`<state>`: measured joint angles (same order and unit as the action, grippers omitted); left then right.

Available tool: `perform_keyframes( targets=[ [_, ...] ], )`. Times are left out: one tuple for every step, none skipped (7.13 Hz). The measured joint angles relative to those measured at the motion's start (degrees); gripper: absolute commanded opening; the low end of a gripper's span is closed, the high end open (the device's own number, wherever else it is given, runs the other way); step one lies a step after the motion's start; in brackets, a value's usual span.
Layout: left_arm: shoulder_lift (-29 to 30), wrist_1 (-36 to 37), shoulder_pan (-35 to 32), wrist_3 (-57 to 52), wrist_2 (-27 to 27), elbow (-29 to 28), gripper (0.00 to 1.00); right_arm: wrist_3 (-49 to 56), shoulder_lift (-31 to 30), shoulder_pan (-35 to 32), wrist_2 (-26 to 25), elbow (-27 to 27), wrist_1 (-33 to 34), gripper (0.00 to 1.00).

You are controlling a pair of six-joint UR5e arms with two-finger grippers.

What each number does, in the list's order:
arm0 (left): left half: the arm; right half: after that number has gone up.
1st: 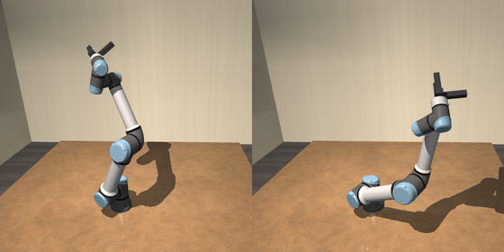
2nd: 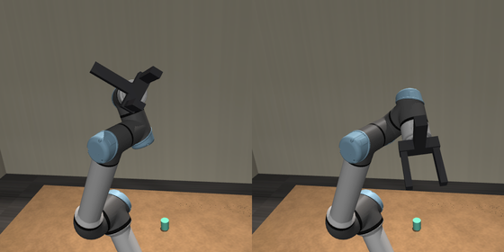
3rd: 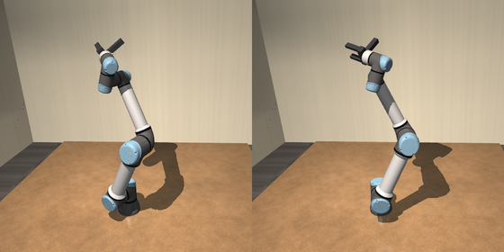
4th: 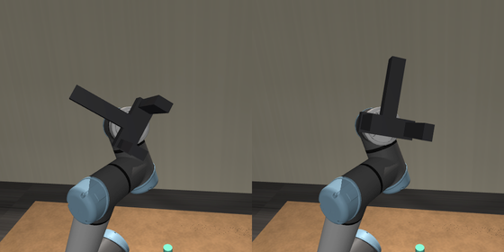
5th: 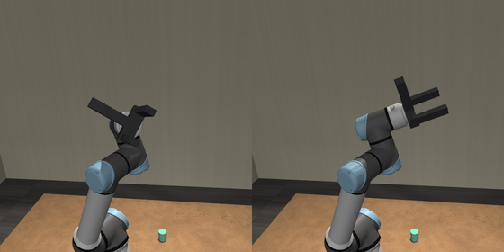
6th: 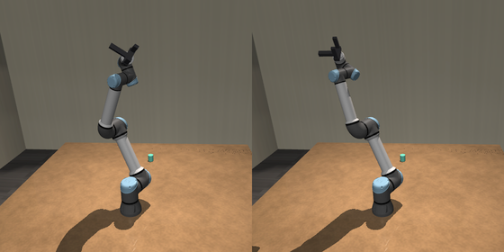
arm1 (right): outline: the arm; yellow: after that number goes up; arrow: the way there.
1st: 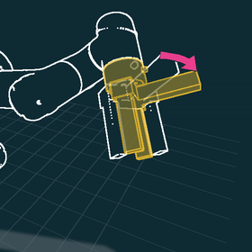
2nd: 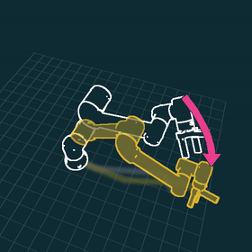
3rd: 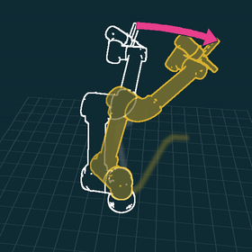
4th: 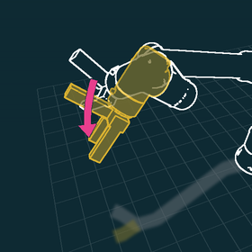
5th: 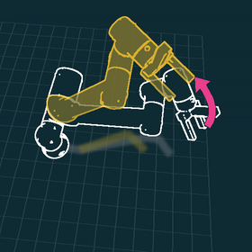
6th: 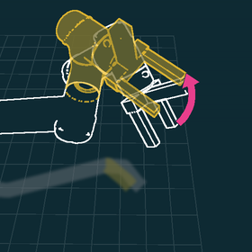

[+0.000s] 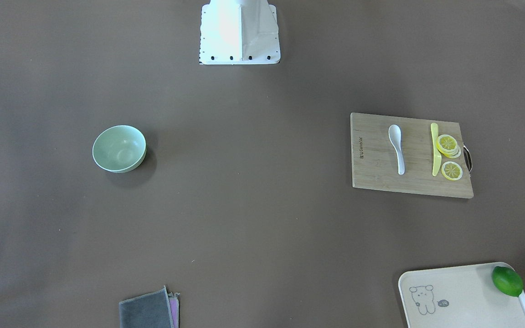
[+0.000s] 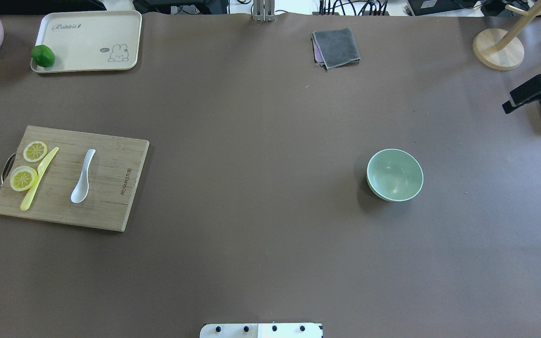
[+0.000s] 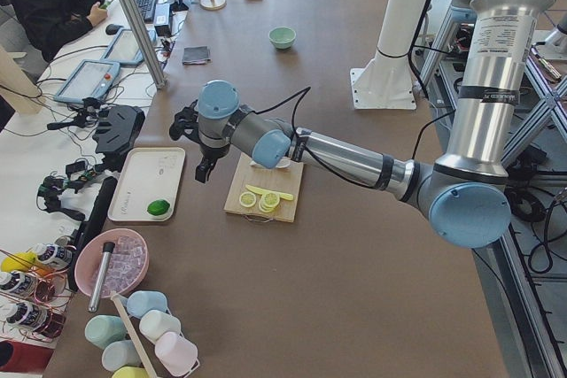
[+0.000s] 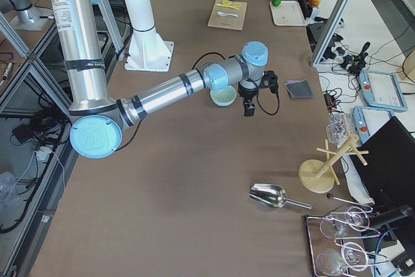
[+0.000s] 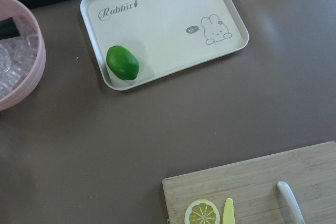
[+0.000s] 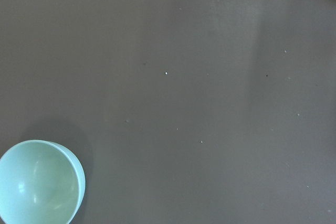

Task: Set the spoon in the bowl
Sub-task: 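Reach the right gripper to the pale green bowl rim and grip it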

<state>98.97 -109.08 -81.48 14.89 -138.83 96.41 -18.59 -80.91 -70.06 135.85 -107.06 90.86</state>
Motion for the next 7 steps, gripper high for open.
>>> perform_keyframes(
  targets=[
    [0.5,-3.5,1.1,3.4,0.3,-1.7,0.98,-3.7,0.6,3.7,-2.7,0.5,-4.2,1.0],
    [0.4,-7.0,2.4,5.7,0.7,-2.6,0.98,-11.2,0.9,8.2,-5.9,1.7,-10.7,1.0],
    [0.3,-8.7,3.5,7.4,1.3,-2.9,0.98,-20.0,1.0,13.0,-9.3,3.8,-18.8,1.0],
    [0.3,-9.4,4.2,8.2,1.8,-2.9,0.98,-25.7,1.0,16.8,-11.3,6.3,-25.1,1.0],
    [0.4,-9.6,4.5,8.5,2.0,-3.0,0.98,-28.4,0.9,19.3,-12.2,8.2,-28.6,1.0],
    [0.4,-9.7,4.7,8.6,2.1,-2.9,0.98,-29.5,0.6,21.1,-12.5,9.3,-30.0,0.99],
    [0.4,-9.9,5.0,8.5,2.1,-2.8,0.98,-29.8,0.5,22.7,-12.6,10.4,-30.4,0.65]
  ],
)
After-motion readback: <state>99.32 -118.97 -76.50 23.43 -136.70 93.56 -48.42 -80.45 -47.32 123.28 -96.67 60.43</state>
